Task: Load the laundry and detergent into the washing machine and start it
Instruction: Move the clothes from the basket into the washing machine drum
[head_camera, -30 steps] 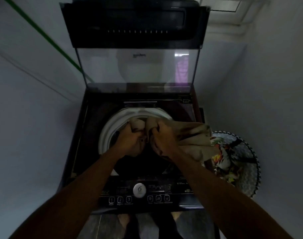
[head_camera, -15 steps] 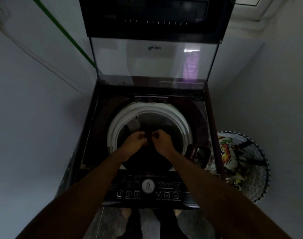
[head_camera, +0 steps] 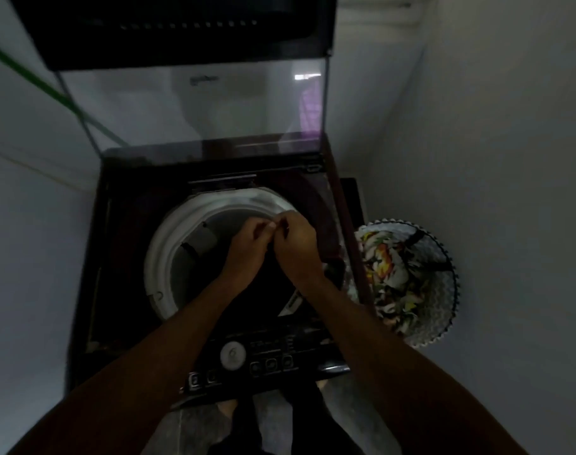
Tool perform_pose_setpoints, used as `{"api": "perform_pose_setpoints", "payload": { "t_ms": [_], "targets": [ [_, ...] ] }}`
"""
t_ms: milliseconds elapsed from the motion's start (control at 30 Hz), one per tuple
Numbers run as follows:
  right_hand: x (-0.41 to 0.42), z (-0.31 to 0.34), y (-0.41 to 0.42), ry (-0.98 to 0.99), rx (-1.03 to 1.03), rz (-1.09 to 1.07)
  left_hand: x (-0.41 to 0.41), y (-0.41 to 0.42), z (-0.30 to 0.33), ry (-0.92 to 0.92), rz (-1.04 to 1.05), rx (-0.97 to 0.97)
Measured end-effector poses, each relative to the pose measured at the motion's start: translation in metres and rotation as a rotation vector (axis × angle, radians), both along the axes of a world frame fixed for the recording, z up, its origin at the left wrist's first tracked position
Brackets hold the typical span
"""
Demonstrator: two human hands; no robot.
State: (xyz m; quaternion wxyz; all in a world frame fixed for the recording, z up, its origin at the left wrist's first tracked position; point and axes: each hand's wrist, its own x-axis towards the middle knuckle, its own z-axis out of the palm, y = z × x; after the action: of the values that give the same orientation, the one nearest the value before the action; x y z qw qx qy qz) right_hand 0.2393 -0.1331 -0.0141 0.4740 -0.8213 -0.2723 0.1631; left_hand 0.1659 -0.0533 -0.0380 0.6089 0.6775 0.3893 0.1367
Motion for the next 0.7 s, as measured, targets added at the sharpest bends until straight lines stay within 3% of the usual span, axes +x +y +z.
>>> {"api": "perform_pose_setpoints", "payload": {
  "t_ms": [200,400,533,700],
  "targets": [
    [0.067,0.003,-0.065,-0.086,-0.093,-0.261,0.080,-0.055,0.001,-0.039,-0.225,0.141],
    [0.119,-0.026,-0.126,0.024,-0.189,-0.435,0.132,-0.093,0.005,-0.043,-0.558,0.655],
    [0.144,-0.062,-0.156,0.134,-0.294,-0.466,0.170,-0.117,0.000,0.002,-0.764,0.637],
    [0.169,-0.091,-0.192,0.258,-0.367,-0.504,0.213,-0.142,-0.029,0.220,-0.880,0.544]
  ]
}}
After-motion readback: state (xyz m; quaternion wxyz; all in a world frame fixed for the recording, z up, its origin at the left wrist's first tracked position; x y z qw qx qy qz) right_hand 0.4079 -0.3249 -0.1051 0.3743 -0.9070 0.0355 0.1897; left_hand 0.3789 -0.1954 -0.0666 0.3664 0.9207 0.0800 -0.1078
